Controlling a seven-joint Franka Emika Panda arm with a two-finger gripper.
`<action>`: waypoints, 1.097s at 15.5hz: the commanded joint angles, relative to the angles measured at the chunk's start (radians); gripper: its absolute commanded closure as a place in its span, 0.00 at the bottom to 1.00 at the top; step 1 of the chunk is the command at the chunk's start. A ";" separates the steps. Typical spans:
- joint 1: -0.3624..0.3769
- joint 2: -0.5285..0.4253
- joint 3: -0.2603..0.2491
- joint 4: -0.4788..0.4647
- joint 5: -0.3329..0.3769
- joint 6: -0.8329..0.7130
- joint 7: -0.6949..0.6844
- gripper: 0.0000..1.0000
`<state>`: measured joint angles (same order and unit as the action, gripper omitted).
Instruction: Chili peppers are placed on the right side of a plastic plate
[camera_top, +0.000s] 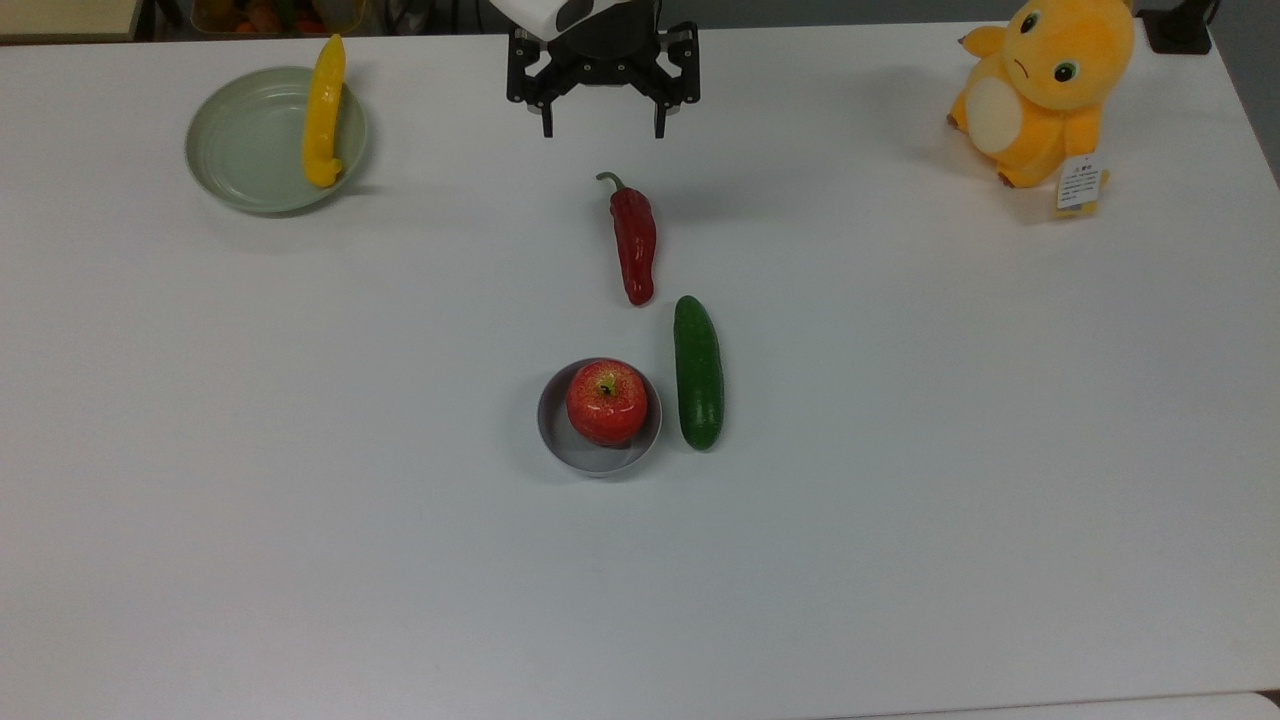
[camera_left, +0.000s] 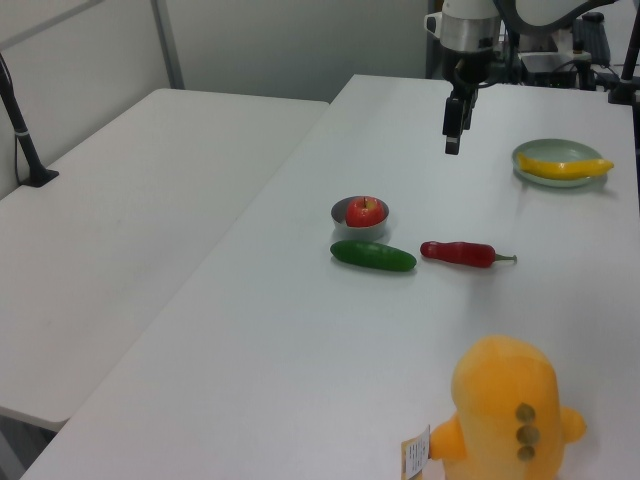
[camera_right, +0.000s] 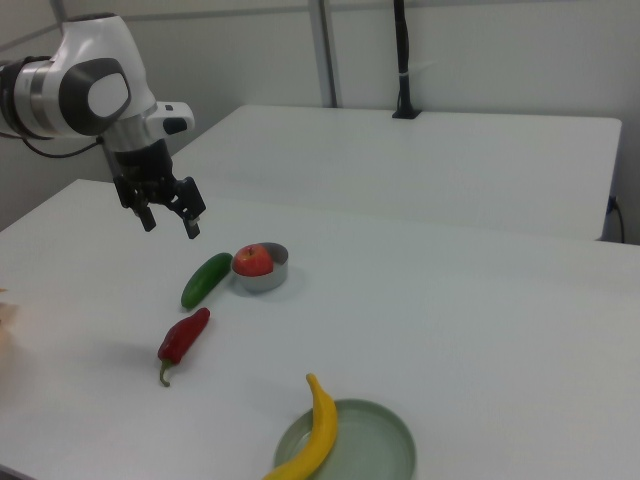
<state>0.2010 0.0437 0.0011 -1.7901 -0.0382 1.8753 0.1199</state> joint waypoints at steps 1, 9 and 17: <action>0.003 -0.022 -0.004 -0.012 -0.011 -0.012 -0.020 0.00; 0.005 -0.024 -0.004 -0.017 -0.009 -0.008 -0.014 0.00; 0.014 -0.013 -0.003 -0.097 -0.009 0.102 -0.009 0.00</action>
<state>0.2014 0.0419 0.0009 -1.8191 -0.0382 1.9120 0.1199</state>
